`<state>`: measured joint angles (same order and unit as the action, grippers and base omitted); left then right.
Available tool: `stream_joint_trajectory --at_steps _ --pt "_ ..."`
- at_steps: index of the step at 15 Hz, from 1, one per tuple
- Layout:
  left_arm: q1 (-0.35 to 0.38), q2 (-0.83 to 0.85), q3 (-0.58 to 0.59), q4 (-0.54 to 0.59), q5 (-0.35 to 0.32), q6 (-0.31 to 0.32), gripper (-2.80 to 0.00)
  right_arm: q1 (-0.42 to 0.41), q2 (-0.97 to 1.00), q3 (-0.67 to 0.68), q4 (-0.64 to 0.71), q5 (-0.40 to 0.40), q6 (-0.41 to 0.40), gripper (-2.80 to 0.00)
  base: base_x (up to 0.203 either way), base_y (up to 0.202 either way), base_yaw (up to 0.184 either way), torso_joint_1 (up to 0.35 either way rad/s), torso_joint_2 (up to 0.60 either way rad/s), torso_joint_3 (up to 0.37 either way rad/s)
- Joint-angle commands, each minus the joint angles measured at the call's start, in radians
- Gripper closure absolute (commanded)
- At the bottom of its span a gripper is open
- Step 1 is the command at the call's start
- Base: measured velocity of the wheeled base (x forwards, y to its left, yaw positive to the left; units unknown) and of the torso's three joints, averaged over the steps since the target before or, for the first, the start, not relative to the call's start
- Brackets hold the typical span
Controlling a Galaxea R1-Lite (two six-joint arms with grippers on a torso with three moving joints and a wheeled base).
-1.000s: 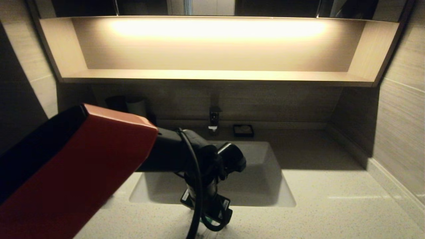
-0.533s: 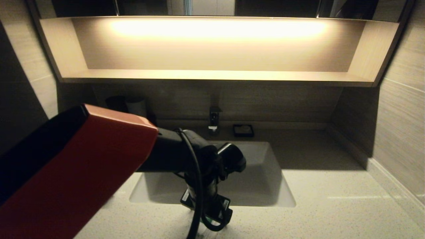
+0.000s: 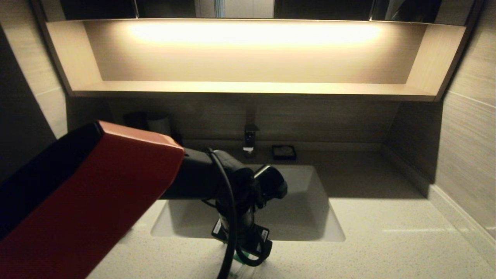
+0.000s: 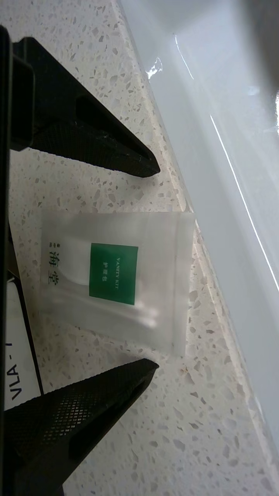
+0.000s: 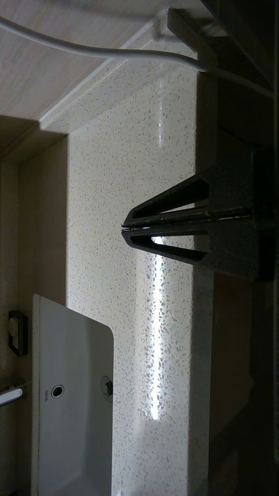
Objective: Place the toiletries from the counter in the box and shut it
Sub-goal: Pick up the bathroom toiletry
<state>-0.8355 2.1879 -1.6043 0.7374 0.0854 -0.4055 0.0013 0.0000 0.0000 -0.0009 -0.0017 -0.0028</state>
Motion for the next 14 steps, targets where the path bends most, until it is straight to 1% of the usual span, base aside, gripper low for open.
stream_joint_trajectory --at_steps 1,5,14 --pt "0.003 -0.002 -0.002 0.003 -0.001 -0.006 -2.8 0.0 0.0 0.002 -0.001 0.0 0.0 0.0 0.0 0.0 0.0 0.0 0.0 0.0" --pt "0.007 -0.003 -0.003 0.007 -0.003 -0.03 -2.8 0.0 0.0 0.002 -0.001 0.0 0.0 0.0 0.0 0.0 0.0 0.0 0.0 0.0" --pt "0.007 0.007 -0.005 0.003 -0.009 -0.033 -2.8 0.0 0.0 0.002 -0.001 0.0 0.0 0.0 0.0 0.0 0.0 0.0 0.0 0.0"
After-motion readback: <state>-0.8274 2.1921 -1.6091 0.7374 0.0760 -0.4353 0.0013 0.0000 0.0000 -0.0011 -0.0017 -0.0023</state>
